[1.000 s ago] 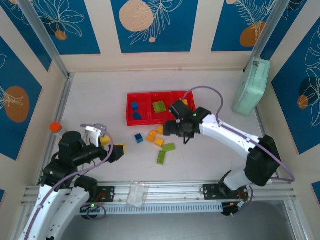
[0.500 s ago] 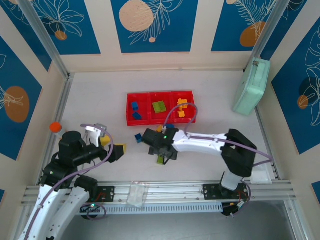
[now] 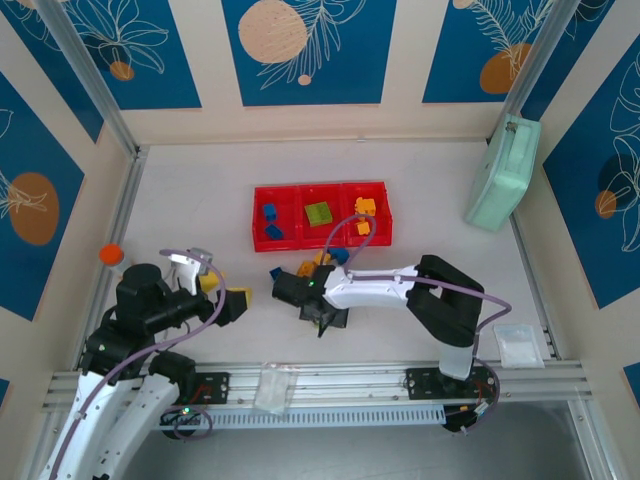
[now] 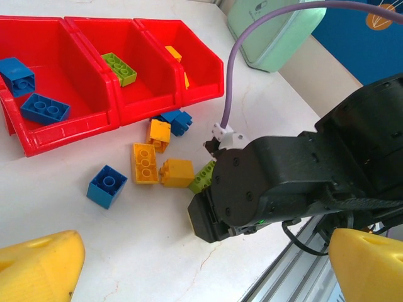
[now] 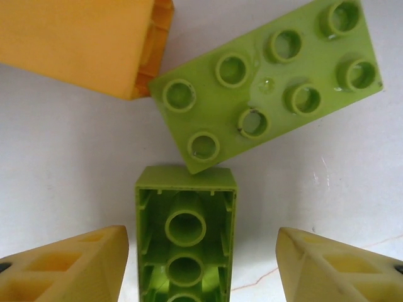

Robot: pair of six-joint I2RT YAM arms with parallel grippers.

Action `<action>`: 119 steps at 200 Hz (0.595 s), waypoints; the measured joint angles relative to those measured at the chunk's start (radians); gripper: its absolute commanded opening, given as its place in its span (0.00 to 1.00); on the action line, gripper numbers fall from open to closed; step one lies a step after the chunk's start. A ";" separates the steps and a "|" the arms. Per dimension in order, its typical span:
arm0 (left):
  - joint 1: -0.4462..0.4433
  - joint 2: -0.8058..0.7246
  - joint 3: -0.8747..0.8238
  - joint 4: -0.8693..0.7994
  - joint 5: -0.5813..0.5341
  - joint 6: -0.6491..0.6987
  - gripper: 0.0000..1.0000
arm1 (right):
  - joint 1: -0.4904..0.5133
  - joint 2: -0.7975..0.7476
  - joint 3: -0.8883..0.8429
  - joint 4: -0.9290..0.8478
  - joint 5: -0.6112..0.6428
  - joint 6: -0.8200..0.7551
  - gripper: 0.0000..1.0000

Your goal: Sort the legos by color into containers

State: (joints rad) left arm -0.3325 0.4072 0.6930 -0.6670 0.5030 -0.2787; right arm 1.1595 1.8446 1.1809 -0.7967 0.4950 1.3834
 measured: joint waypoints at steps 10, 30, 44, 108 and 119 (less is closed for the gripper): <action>0.000 0.000 0.000 0.000 0.000 0.000 0.99 | 0.002 0.010 0.000 0.001 0.000 -0.003 0.61; 0.000 0.000 0.000 0.000 0.000 0.000 0.99 | 0.004 0.016 0.000 0.005 0.000 -0.019 0.57; 0.000 0.000 0.000 0.000 0.000 0.000 0.99 | 0.005 0.016 0.000 0.011 0.001 -0.029 0.54; 0.000 0.000 0.000 0.000 -0.008 0.000 0.99 | 0.003 0.016 0.002 0.025 0.005 -0.101 0.21; 0.000 0.000 0.000 0.000 -0.008 0.000 0.99 | -0.001 0.016 0.002 0.024 0.005 -0.109 0.20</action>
State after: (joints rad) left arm -0.3325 0.4072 0.6930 -0.6670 0.4953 -0.2787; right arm 1.1587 1.8610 1.1828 -0.7723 0.4995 1.2739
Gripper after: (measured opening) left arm 0.991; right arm 0.312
